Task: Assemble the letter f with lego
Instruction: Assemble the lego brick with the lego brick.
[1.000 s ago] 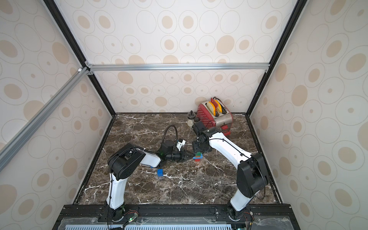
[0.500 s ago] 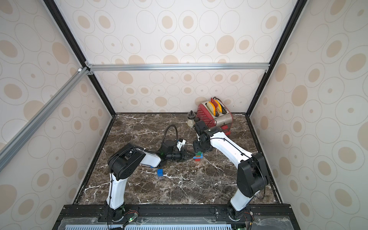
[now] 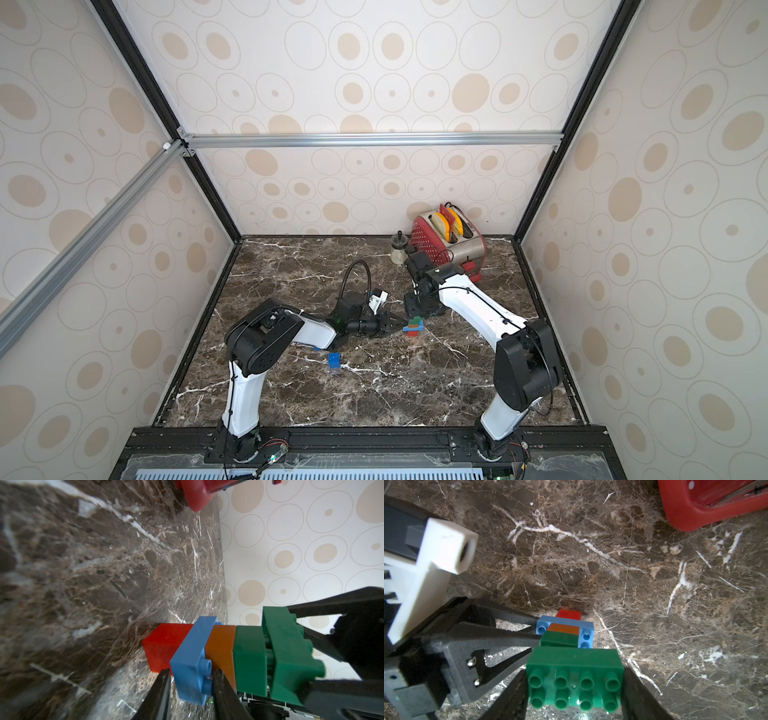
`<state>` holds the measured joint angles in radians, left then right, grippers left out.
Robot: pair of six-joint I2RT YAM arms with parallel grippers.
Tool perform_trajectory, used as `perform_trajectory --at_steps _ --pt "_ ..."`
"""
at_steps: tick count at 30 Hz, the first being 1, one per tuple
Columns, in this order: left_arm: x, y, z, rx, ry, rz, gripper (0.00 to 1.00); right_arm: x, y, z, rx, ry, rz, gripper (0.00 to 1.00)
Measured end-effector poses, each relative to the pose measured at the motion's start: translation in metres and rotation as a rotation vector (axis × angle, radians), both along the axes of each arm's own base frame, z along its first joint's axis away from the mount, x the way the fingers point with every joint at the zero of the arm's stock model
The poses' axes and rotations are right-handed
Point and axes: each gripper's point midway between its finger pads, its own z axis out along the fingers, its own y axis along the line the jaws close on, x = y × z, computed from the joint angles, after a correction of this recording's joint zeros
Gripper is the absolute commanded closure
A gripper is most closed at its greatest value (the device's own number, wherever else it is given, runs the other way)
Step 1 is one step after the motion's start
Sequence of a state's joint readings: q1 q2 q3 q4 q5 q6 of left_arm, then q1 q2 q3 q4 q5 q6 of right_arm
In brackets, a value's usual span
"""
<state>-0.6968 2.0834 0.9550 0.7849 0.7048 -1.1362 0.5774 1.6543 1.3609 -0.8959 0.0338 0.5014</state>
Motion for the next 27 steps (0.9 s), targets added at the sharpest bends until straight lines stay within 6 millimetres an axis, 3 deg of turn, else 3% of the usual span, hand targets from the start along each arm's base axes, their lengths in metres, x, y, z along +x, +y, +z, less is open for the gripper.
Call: perform_trajectory --at_steps 27 --pt "-0.0008 -0.0017 0.0002 0.001 -0.004 0.001 0.65 0.0037 0.0002 -0.0042 -0.027 0.035 -0.019 0.45"
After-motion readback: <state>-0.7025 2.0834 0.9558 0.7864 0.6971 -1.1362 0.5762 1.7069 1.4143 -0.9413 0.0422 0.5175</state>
